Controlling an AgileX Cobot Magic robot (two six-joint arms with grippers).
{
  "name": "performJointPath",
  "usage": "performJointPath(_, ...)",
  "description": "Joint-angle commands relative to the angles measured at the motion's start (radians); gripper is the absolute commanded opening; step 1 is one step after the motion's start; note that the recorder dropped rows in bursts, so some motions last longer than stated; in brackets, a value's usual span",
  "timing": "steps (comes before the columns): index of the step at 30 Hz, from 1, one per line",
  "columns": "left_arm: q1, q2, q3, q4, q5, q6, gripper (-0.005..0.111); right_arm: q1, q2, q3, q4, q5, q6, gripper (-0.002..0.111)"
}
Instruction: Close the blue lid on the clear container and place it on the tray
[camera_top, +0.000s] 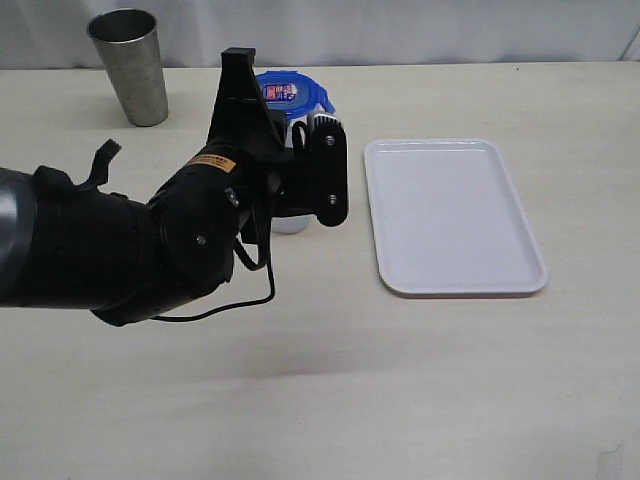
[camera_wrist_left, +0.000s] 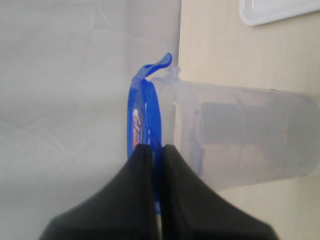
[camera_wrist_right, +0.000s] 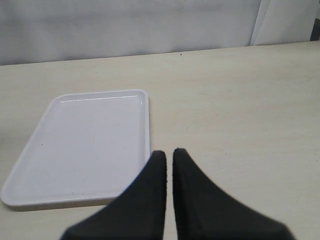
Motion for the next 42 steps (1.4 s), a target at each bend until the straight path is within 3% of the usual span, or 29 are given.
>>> performJointPath(1,-0.003,-0.007,0.004,-0.009,-0.012,0.031,0.0,-0.004,-0.004,0.002,0.001,-0.004,-0.007,0.005)
performJointPath(42,-0.003,-0.007,0.004,0.013,0.017,0.031,0.0,-0.004,-0.004,0.002,0.001,-0.004,-0.007,0.005)
